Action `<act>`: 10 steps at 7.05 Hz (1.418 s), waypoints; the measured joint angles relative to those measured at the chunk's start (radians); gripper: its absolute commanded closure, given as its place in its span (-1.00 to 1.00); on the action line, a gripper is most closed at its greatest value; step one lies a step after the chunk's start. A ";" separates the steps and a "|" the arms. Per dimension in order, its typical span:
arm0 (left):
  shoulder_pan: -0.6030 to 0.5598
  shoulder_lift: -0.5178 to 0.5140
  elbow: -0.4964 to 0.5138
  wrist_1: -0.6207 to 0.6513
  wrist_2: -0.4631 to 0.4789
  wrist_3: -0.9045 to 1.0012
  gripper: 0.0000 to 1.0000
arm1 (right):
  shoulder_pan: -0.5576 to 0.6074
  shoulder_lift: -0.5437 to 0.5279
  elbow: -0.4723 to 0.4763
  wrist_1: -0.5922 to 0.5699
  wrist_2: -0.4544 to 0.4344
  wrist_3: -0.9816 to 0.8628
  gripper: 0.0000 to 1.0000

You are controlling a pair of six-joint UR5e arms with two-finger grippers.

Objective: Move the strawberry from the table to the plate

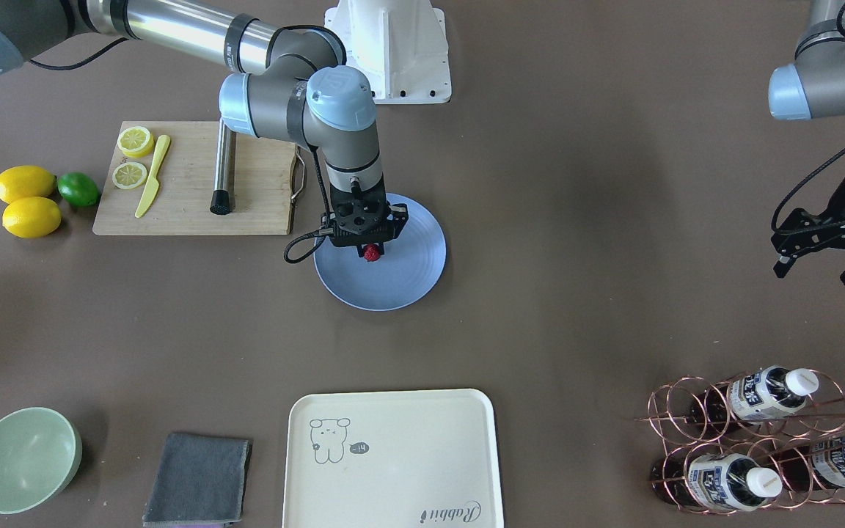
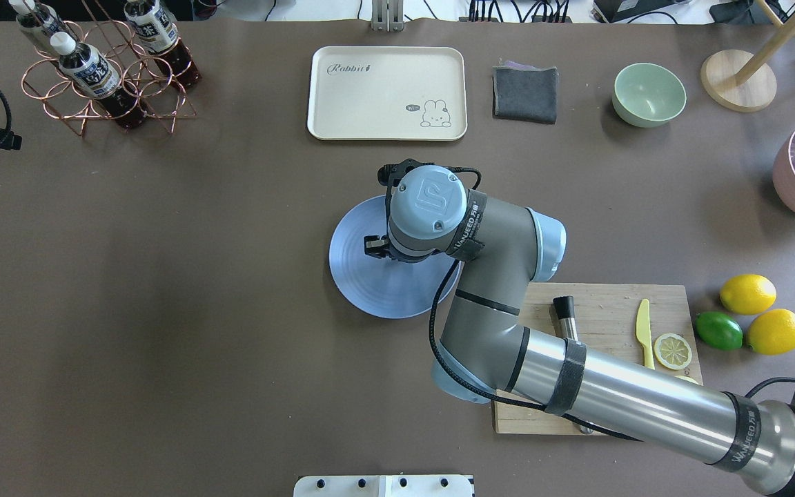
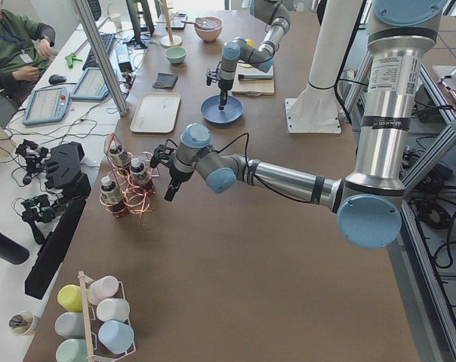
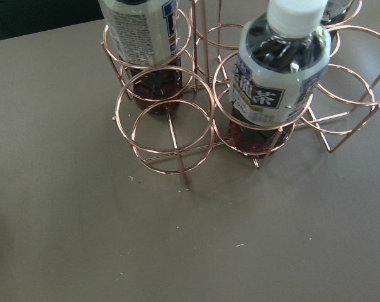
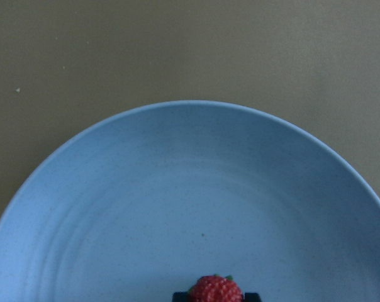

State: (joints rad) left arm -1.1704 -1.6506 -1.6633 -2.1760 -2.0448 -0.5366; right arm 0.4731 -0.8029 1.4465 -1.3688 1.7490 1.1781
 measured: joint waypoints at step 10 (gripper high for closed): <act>-0.158 0.055 0.015 0.152 -0.138 0.275 -0.96 | 0.295 -0.251 0.359 -0.220 0.268 -0.253 -1.00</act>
State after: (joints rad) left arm -1.3285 -1.5952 -1.6483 -2.0241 -2.1825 -0.2611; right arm 0.7679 -1.0536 1.8053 -1.5886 2.0168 0.9247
